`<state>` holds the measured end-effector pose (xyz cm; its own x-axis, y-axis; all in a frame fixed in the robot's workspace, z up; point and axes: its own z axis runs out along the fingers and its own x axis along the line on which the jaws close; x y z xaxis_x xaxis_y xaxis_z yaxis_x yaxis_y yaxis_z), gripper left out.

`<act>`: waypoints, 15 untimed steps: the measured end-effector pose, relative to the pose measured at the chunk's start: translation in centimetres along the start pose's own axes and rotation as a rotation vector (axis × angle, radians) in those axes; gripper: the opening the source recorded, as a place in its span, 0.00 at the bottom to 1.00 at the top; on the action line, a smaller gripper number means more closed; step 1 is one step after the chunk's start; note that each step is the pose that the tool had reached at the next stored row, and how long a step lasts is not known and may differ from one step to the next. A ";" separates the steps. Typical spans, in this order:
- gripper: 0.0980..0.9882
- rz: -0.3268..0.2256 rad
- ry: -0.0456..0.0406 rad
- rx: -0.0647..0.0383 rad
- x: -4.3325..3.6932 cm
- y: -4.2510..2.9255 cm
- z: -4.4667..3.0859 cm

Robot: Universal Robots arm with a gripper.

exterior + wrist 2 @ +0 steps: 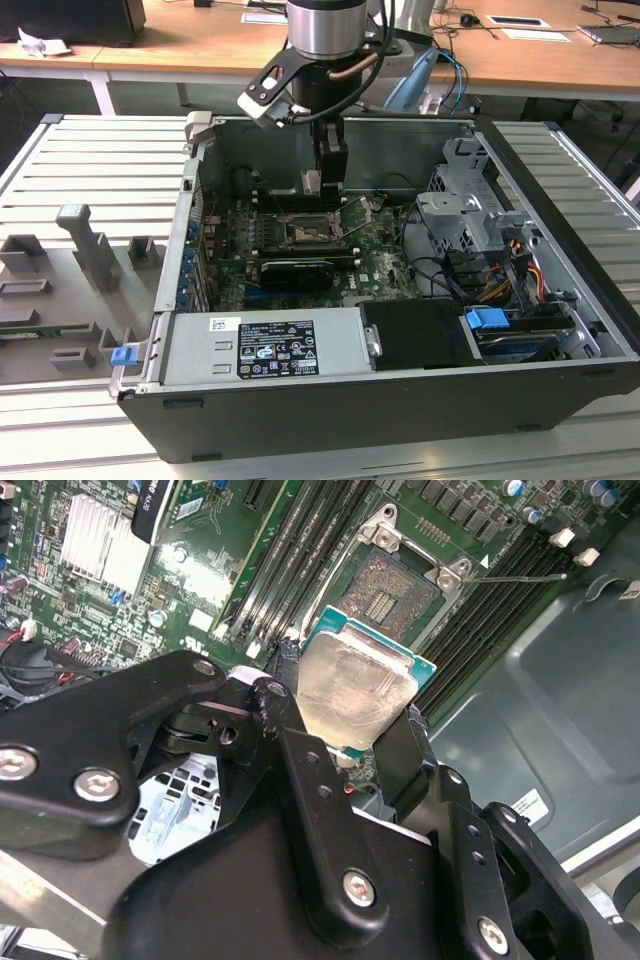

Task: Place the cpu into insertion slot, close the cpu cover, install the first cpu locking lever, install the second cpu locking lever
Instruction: 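Place the cpu into insertion slot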

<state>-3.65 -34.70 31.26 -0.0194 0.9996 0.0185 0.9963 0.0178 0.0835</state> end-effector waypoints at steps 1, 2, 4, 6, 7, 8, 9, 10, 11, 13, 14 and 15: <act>0.50 0.001 0.0000 0.000 0.00 0.00 0.05; 0.50 0.001 -0.0001 0.000 0.00 -0.01 0.09; 0.50 0.003 -0.0002 0.000 0.00 -0.02 0.18; 0.50 0.004 -0.0003 0.000 0.00 -0.02 0.25; 0.50 0.005 -0.0003 0.000 -0.01 -0.02 0.29; 0.50 0.006 -0.0005 0.000 -0.01 -0.03 0.35; 0.50 0.007 -0.0006 0.000 -0.01 -0.03 0.39; 0.50 0.007 -0.0006 0.000 -0.01 -0.04 0.42; 0.50 0.008 -0.0006 0.000 -0.01 -0.04 0.45; 0.50 0.009 -0.0007 0.000 -0.01 -0.06 0.68; 0.50 0.010 -0.0007 0.000 -0.02 -0.07 0.81; 0.50 0.010 -0.0008 0.000 -0.02 -0.07 0.88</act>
<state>-3.65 -34.70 30.37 -0.0094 0.9998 0.0186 0.9965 0.0078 0.0836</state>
